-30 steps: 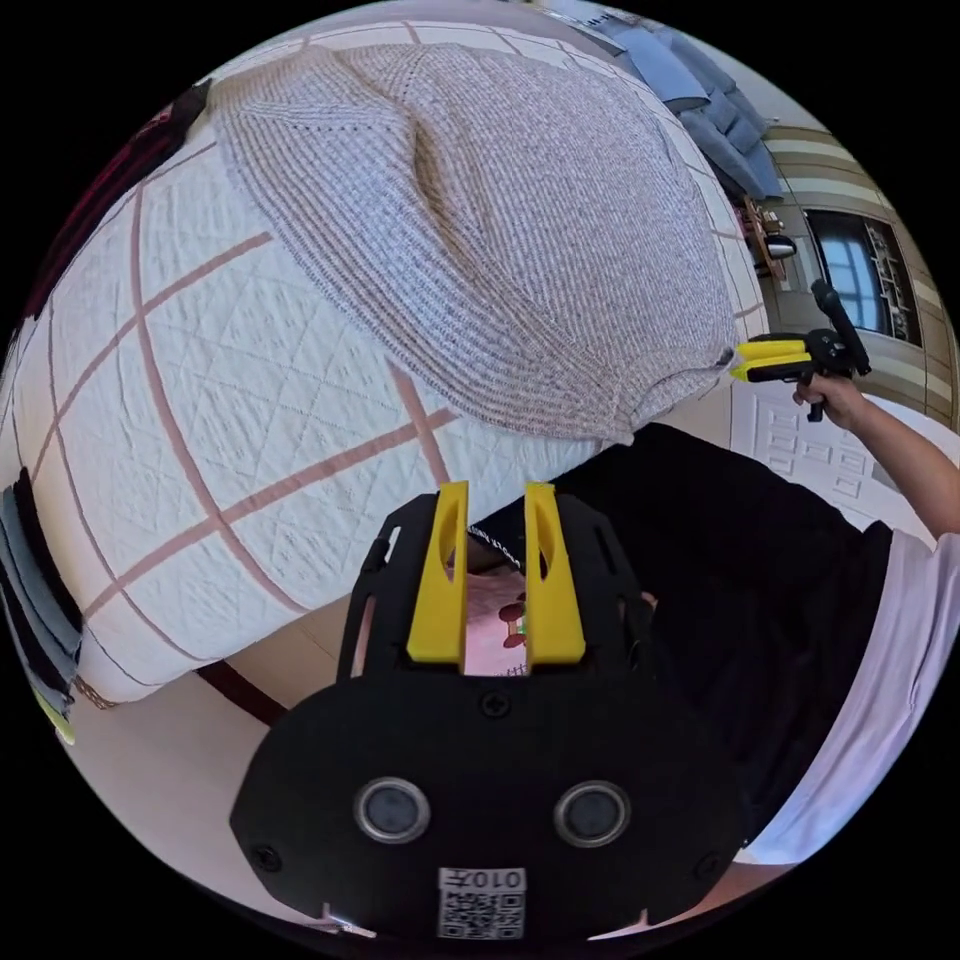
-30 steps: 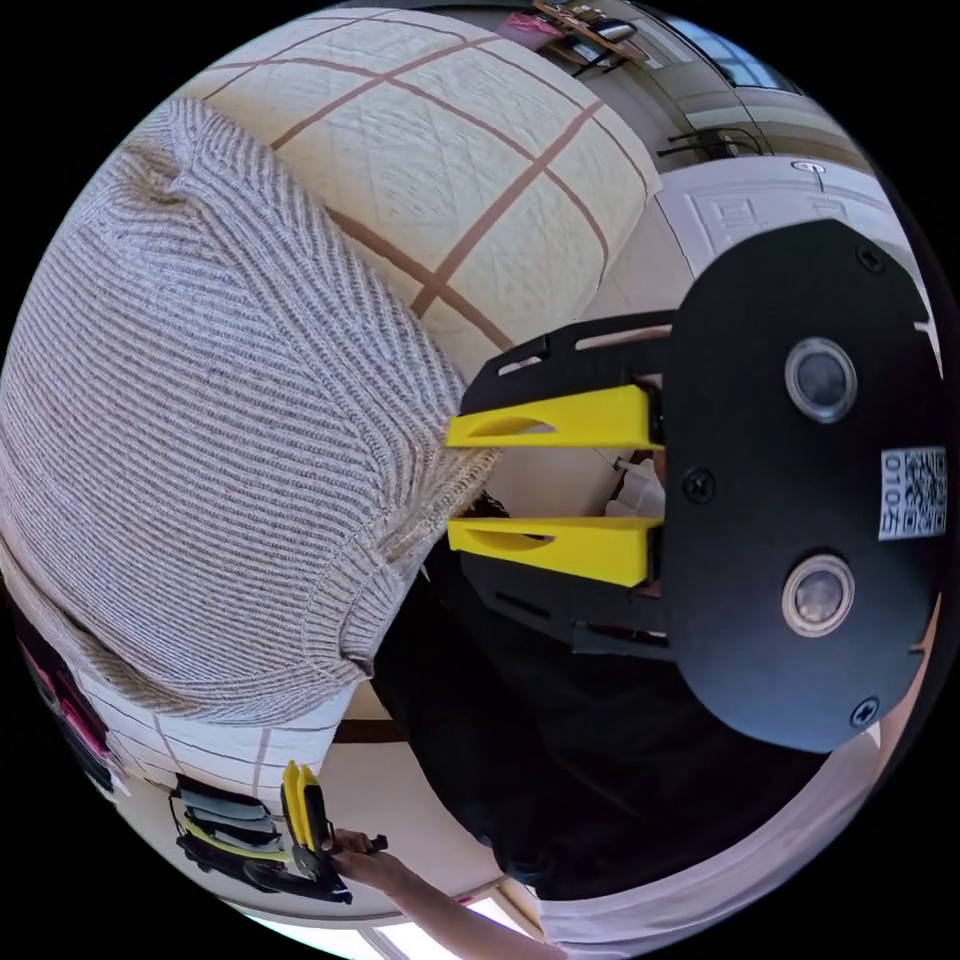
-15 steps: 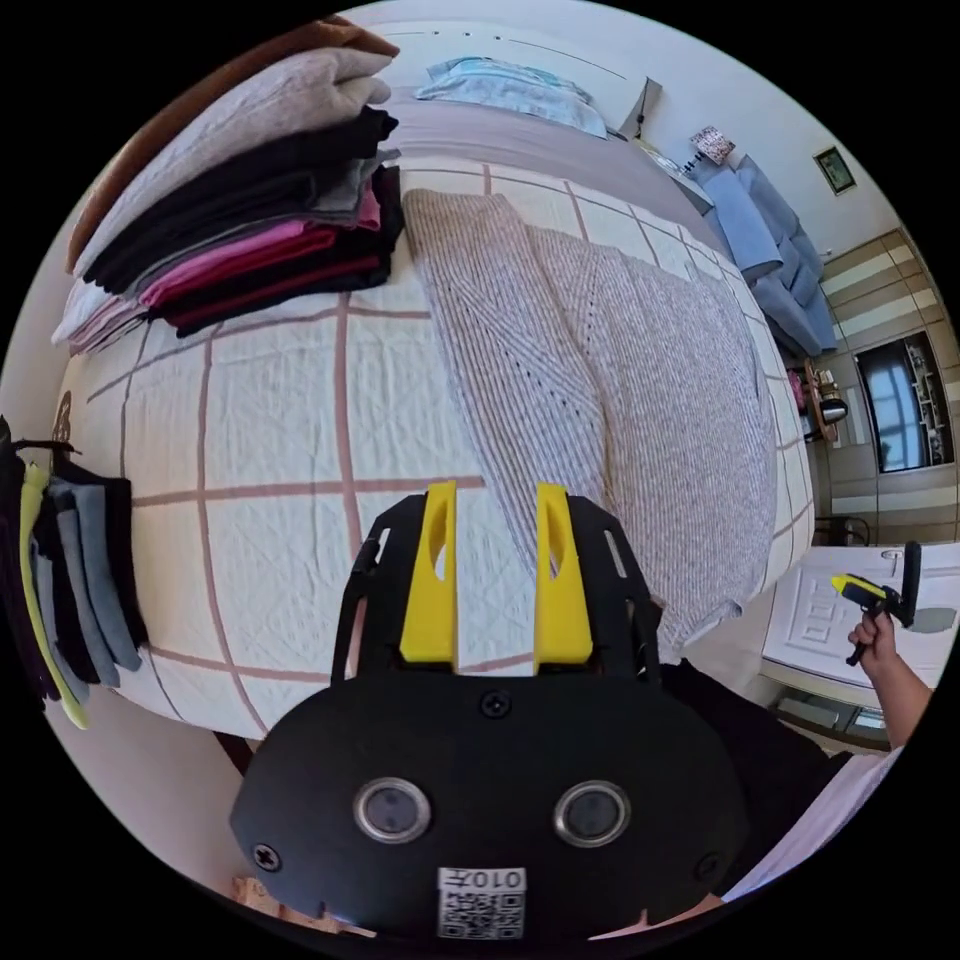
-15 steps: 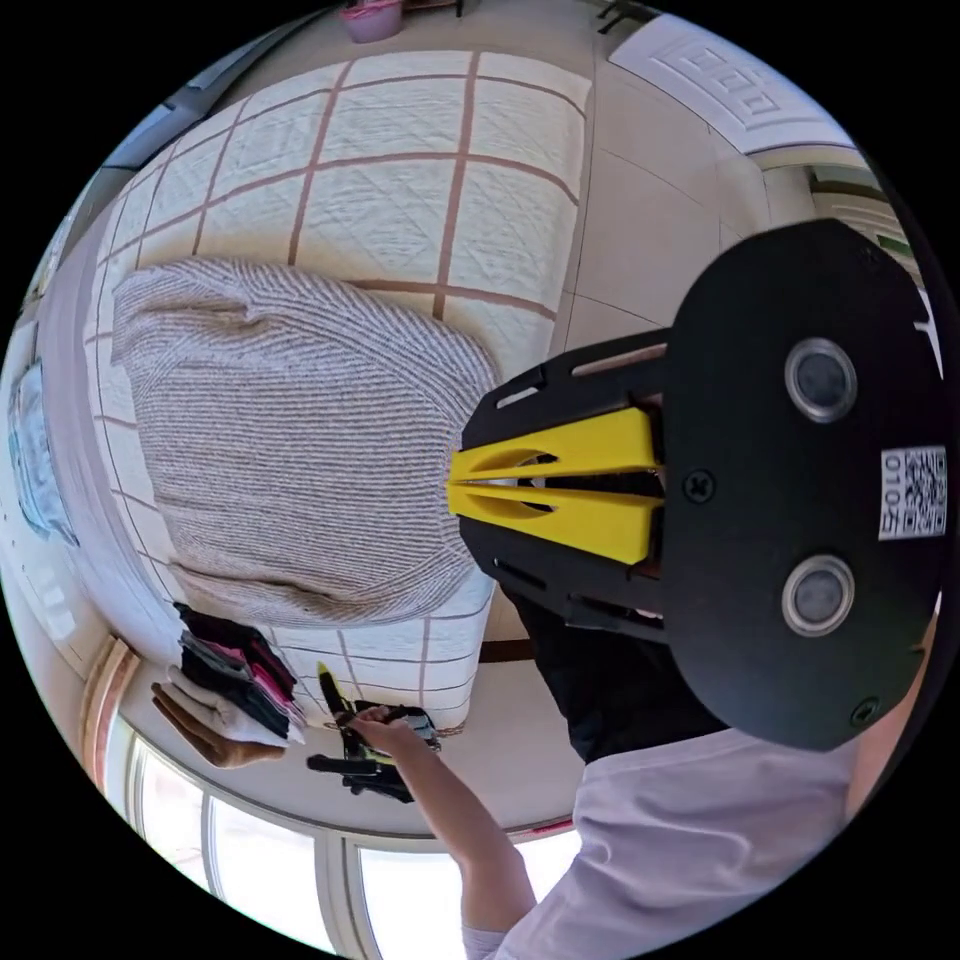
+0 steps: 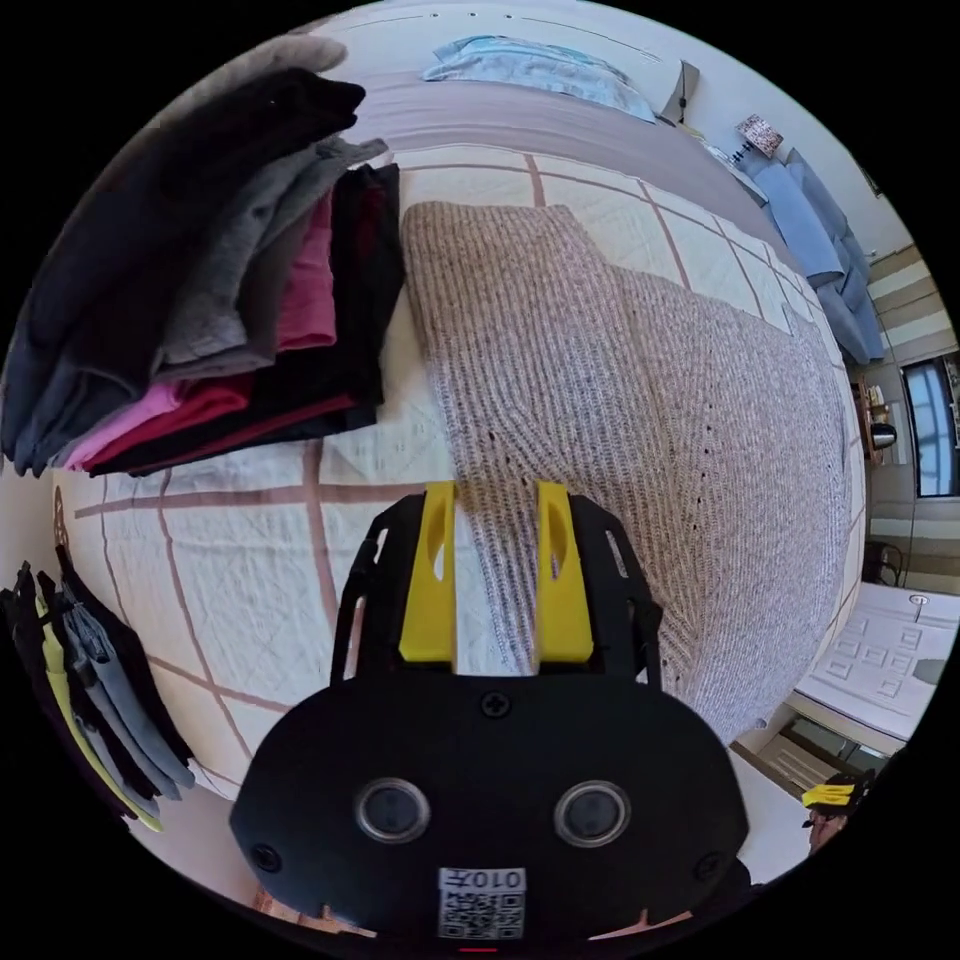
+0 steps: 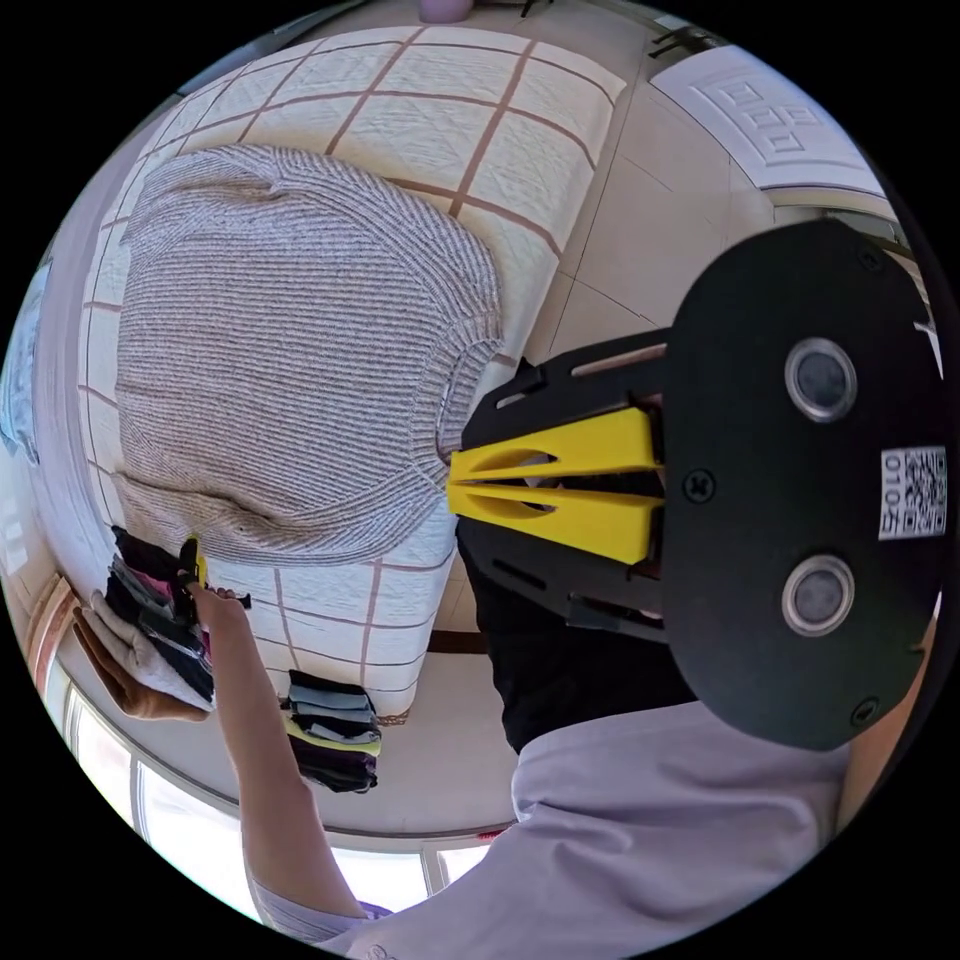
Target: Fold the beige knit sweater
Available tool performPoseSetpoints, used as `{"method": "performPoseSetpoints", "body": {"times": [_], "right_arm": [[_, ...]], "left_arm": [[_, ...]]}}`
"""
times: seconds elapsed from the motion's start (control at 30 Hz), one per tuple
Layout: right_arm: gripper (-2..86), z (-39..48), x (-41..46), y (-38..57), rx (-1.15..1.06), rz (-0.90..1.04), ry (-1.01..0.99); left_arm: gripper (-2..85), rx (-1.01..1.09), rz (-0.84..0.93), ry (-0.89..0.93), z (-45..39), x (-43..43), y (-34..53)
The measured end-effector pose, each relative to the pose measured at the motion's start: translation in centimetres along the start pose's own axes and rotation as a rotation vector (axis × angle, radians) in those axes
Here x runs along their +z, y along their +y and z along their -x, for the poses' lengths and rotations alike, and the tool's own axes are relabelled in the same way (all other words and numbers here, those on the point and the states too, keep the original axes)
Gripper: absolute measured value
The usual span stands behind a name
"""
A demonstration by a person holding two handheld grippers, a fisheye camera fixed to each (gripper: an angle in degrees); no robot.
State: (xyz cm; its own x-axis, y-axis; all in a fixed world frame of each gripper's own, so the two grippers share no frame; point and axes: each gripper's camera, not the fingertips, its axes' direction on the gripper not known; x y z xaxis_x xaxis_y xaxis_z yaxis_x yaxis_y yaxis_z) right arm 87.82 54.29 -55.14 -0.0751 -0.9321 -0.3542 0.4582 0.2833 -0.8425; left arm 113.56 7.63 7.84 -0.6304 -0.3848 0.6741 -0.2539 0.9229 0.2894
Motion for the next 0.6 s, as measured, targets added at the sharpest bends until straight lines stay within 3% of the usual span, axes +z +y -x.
{"method": "performPoseSetpoints", "body": {"times": [0.07, 0.17, 0.27, 0.4, 0.47, 0.6], "right_arm": [[2.4, 1.3, -0.2, 0.5, 0.015, 0.003, 0.009], [2.4, 3.1, -0.8, 0.8, 0.016, 0.006, 0.016], [2.4, 5.5, -1.7, 0.5, -0.013, 0.004, 0.019], [2.5, 8.8, -2.8, -0.4, -0.07, -0.015, 0.012], [2.5, 10.6, -3.4, -0.9, -0.096, -0.03, -0.007], [2.5, 12.7, -4.6, -1.2, -0.105, -0.056, -0.051]], "left_arm": [[6.7, -0.014, -0.035, -0.02, -0.3, 0.0, 0.5], [4.1, -0.021, -0.133, 0.149, 0.5, -1.8, 1.8], [2.8, -0.075, -0.36, 0.312, 2.9, -7.1, 6.3], [2.1, -0.237, -0.5, 0.23, 8.5, -13.0, 16.8], [2.2, -0.382, -0.478, 0.16, 12.1, -13.1, 21.1], [2.4, -0.599, -0.158, 0.203, 18.4, -5.7, 25.6]]}}
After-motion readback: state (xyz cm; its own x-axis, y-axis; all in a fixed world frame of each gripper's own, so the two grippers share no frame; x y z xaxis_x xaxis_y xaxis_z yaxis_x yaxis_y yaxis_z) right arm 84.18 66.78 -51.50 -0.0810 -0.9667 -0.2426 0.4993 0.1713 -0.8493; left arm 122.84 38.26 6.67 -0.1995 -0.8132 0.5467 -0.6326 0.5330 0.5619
